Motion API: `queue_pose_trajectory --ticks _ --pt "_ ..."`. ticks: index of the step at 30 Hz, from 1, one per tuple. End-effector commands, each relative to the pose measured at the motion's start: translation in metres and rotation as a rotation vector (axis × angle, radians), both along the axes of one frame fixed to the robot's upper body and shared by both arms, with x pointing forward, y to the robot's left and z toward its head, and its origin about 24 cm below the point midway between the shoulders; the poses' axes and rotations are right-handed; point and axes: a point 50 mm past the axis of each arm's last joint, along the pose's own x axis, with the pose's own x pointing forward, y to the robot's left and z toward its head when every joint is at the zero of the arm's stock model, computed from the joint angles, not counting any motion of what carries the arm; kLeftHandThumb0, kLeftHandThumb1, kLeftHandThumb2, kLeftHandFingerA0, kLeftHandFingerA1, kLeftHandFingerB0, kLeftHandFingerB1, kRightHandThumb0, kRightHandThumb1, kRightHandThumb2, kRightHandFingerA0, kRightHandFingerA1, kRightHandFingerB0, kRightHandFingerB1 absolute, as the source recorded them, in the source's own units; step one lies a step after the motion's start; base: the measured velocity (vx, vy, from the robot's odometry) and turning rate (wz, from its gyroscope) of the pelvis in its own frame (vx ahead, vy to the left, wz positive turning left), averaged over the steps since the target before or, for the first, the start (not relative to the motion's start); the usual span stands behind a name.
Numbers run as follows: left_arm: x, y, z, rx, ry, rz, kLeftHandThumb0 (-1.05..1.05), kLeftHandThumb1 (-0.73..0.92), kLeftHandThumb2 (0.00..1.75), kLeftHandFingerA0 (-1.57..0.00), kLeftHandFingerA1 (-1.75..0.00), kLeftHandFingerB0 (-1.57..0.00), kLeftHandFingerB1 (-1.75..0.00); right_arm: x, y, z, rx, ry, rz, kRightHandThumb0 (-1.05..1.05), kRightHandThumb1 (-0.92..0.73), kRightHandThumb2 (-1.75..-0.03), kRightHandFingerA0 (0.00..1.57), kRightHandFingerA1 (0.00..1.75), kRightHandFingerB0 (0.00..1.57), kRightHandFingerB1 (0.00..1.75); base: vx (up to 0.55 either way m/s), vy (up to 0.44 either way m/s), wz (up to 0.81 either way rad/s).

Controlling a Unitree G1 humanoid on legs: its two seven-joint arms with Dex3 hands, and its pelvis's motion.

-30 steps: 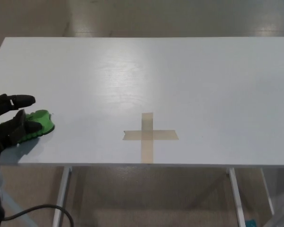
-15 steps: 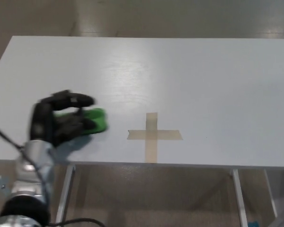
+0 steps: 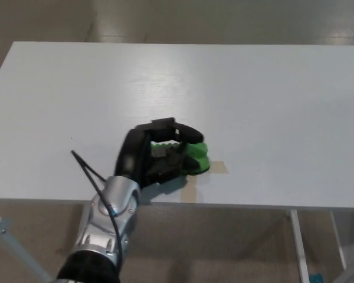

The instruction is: Use the left hand to press on the green eraser and wipe the desk from center to the left and then back to center.

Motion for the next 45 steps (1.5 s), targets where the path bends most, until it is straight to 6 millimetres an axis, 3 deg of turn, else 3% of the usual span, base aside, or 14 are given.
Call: queue_pose_trajectory --ticks 1,10,11,13,14,15,25,30,31,34,35,36,37,45 --pt "-0.014 -0.022 -0.018 0.044 0.099 -0.08 -0.17 0.77 0.72 -1.12 -0.77 -1.04 -0.78 -0.003 -0.001 -0.001 0.025 0.014 -0.002 -0.48 -0.81 -0.65 0.79 0.59 0.71 0.43 0.0 0.0 0.0" --pt "-0.016 -0.024 -0.017 0.043 0.103 -0.083 -0.22 0.77 0.65 -1.07 -0.61 -1.0 -0.5 -0.003 -0.001 -0.001 0.01 0.012 0.011 -0.48 -0.82 -0.65 0.78 0.59 0.71 0.43 0.0 0.0 0.0" --pt "-0.015 -0.022 -0.014 0.044 0.098 -0.089 -0.47 0.69 0.61 -0.51 -0.37 -0.46 -0.35 -0.003 -0.001 -0.001 0.01 0.01 0.01 -0.48 -0.82 -0.65 0.78 0.59 0.71 0.43 0.0 0.0 0.0" --pt "-0.013 -0.019 -0.01 0.044 0.094 -0.099 -0.47 0.69 0.61 -0.51 -0.37 -0.46 -0.35 -0.003 -0.001 0.0 0.011 0.007 0.009 -0.48 -0.82 -0.65 0.78 0.59 0.71 0.43 0.0 0.0 0.0" --pt "-0.01 -0.016 -0.002 0.03 0.087 -0.145 -0.59 0.63 0.62 -0.07 -0.22 -0.14 -0.32 -0.003 -0.001 0.0 0.012 0.008 0.002 -0.48 -0.81 -0.65 0.79 0.6 0.71 0.43 0.0 0.0 0.0" --pt "-0.006 -0.013 0.006 0.02 0.071 -0.174 -0.65 0.43 0.8 0.0 -0.14 -0.01 -0.35 -0.002 -0.001 0.0 0.009 0.008 0.005 -0.48 -0.82 -0.65 0.78 0.6 0.71 0.43 0.0 0.0 0.0" --pt "0.0 0.02 0.092 -0.045 -0.121 -0.375 -0.77 0.47 0.83 0.0 -0.02 -0.02 -0.31 -0.004 -0.001 0.0 -0.019 0.008 -0.003 -0.48 -0.81 -0.64 0.77 0.58 0.58 0.38 0.0 0.0 0.0" --pt "-0.018 0.065 0.156 -0.037 -0.28 -0.499 -0.74 0.45 0.84 -0.05 -0.07 -0.04 -0.35 -0.006 -0.002 -0.001 -0.02 0.004 -0.023 -0.48 -0.8 -0.64 0.73 0.56 0.53 0.36 0.0 0.0 0.0" --pt "-0.022 0.07 0.162 -0.034 -0.3 -0.51 -0.72 0.43 0.84 -0.04 -0.1 -0.02 -0.37 -0.006 -0.002 -0.002 -0.017 0.005 -0.026 -0.49 -0.66 -0.98 0.68 0.68 0.44 0.54 0.0 0.0 0.0" --pt "-0.033 0.082 0.172 -0.021 -0.349 -0.536 -0.73 0.43 0.81 -0.03 -0.11 -0.05 -0.38 -0.007 -0.001 -0.002 -0.001 0.006 -0.039 -0.5 -0.66 -0.98 0.68 0.67 0.43 0.53 0.0 0.0 0.0" --pt "-0.045 0.093 0.178 0.004 -0.397 -0.555 -0.8 0.56 0.58 -0.03 -0.25 -0.09 -0.32 -0.008 -0.002 -0.002 -0.005 0.003 -0.044 -0.49 -0.8 -0.64 0.72 0.54 0.48 0.35 0.0 0.0 0.0" --pt "-0.053 0.1 0.183 0.027 -0.428 -0.57 -0.8 0.56 0.58 -0.03 -0.25 -0.09 -0.32 -0.008 -0.003 -0.002 -0.008 0.001 -0.046 -0.49 -0.8 -0.64 0.72 0.54 0.48 0.35 0.0 0.0 0.0" --pt "-0.065 0.11 0.186 0.047 -0.45 -0.592 -0.82 0.55 0.59 -0.06 -0.24 -0.08 -0.31 -0.009 -0.003 -0.001 -0.007 -0.002 -0.05 -0.51 -0.65 -0.96 0.63 0.63 0.41 0.52 0.0 0.0 0.0" --pt "-0.121 0.156 0.183 -0.008 -0.391 -0.698 -0.81 0.48 0.63 -0.11 -0.22 -0.1 -0.34 0.001 -0.012 0.01 -0.03 -0.083 -0.078 -0.52 -0.66 -0.95 0.63 0.61 0.41 0.51 0.0 0.0 0.0"
